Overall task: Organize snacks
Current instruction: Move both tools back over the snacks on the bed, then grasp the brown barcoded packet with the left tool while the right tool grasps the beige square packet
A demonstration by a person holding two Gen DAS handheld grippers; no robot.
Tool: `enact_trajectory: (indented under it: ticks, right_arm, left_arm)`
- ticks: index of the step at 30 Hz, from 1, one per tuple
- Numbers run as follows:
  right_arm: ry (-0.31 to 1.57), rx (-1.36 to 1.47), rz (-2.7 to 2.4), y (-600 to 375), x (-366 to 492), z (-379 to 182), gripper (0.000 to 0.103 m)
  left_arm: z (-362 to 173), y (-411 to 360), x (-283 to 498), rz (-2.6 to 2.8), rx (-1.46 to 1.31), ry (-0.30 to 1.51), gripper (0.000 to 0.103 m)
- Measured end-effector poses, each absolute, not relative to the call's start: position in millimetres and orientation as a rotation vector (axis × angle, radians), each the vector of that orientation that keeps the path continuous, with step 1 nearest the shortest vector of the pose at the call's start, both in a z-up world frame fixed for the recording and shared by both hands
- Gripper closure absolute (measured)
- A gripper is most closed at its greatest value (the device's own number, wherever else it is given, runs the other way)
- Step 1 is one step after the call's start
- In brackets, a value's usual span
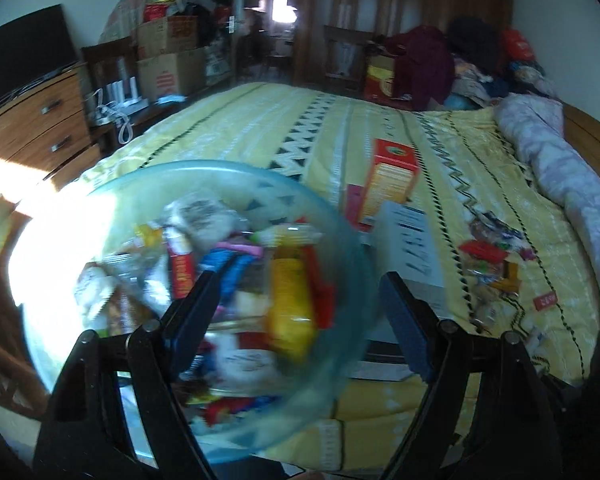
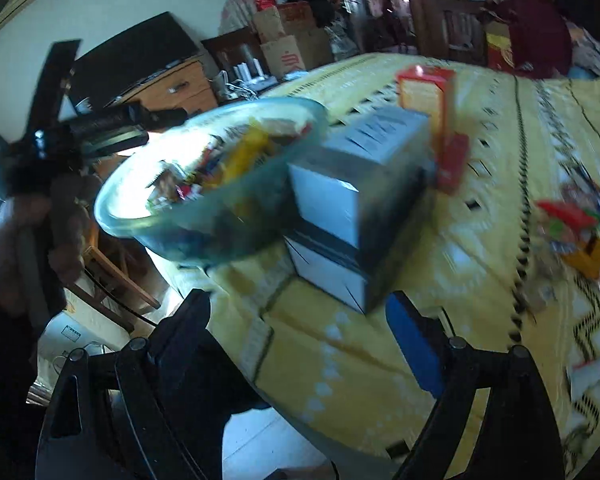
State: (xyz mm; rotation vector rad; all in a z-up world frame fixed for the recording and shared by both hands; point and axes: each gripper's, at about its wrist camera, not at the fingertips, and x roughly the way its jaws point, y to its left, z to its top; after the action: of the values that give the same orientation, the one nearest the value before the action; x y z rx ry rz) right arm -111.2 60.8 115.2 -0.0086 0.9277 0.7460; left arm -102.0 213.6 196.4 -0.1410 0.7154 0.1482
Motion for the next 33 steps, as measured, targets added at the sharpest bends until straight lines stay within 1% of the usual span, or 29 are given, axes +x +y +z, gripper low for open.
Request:
enact_trajectory:
  ticks: [5,10,12,15,20,26,27,29,30,33]
  right_arm:
    - [1.007,0.076,0.615,-17,-117,82,0.012]
    - [1.026,0.136,0.572,-57,-120,73,0.012]
    - [1.028,0.163,0.563,-69,-119,68,0.012]
    - [1.032,0.199,0.552,-90,-117,62,0.012]
    - [1.021,0.254,0.514,-129,-111,56,0.012]
    - [1.018,0.32,0.46,-164,-105,51,0.011]
    - [1.012,0.326,0.458,-167,-104,51,0.011]
    - [1.007,0.335,0.459,-170,-102,52,0.011]
    - [1.003,0.338,0.461,-172,-101,53,0.011]
    - [0.983,0.332,0.472,-171,-94,58,0.011]
  left_arm:
    - [194,104,-97,-0.124,-0.019,0.739,0.021]
    - [160,37,-74,-0.299,0.033,0.822,0.021]
    - [139,28,-58,-0.344,0.028,0.873,0.022]
    - [101,19,-30,-0.384,-0.016,0.97,0.026]
    - [51,-5,4,-0.41,0.043,1.013,0.024]
    - [25,-13,32,-0.354,0.046,1.03,0.024]
    - [22,-14,34,-0.352,0.052,1.035,0.026]
    - [18,-18,34,-0.351,0.074,1.044,0.04]
    - [18,-18,32,-0.363,0.07,1.043,0.05]
    - [22,-13,22,-0.372,0.055,1.043,0.051]
